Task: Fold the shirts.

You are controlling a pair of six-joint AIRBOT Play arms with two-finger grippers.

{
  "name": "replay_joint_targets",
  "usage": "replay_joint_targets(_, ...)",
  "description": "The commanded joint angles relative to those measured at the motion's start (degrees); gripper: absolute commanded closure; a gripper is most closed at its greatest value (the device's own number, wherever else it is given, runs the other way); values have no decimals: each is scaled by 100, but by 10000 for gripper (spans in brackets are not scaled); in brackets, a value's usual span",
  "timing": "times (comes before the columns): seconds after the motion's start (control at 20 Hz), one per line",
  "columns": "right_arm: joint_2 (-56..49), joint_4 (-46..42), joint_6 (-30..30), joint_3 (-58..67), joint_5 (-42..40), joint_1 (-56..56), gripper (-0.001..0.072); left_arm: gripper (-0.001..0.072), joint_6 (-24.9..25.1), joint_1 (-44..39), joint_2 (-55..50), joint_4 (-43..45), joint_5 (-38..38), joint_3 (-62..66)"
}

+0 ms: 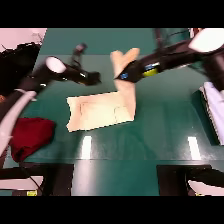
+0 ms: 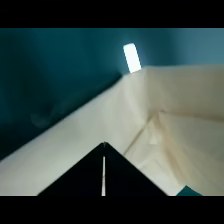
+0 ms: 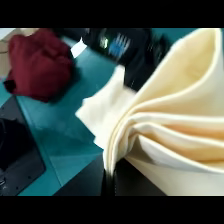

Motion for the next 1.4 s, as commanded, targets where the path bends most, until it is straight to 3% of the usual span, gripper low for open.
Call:
replay_joint_targets(0.0, -802, 2, 0, 522, -964, 1298, 695, 683, 7, 1075, 1106, 852, -348, 4)
replay_joint_targets(0.1, -1368, 0, 0, 966, -1241, 1799, 662, 683, 7, 1541, 1606, 1102, -525, 4)
replay_joint_targets(0.2, -1838, -13, 0, 1381, -1117, 2100, 177, 682, 9, 1917, 1978, 1110, -765, 4)
replay_joint_targets(0.25, -2009, -39, 0, 1569, -872, 2164, 168, 682, 9, 2020, 2079, 1110, -868, 4)
replay_joint_targets(0.4, -2138, -407, 11, 1794, -33, 2031, 275, 682, 11, 2048, 2155, 1084, -1174, 2)
replay_joint_targets(0.6, -1707, -809, 111, 1139, 590, 1266, 275, 682, 9, 2046, 2151, 1043, -1425, 2)
replay_joint_targets(0.8, -822, -804, 205, -761, 363, 13, 275, 682, 9, 2046, 2151, 1032, -1510, 2)
replay_joint_targets(1.0, -190, -605, 201, -2577, -518, -1241, 246, 682, 9, 2046, 2151, 911, -1504, 2)
replay_joint_targets(1.1, -175, -186, 192, -3110, -885, -1687, 177, 682, 11, 2046, 2151, 909, -1502, 2)
replay_joint_targets(1.35, -1086, 1268, -664, -3359, -903, -1731, 177, 682, 11, 2046, 2151, 804, -1440, 2)
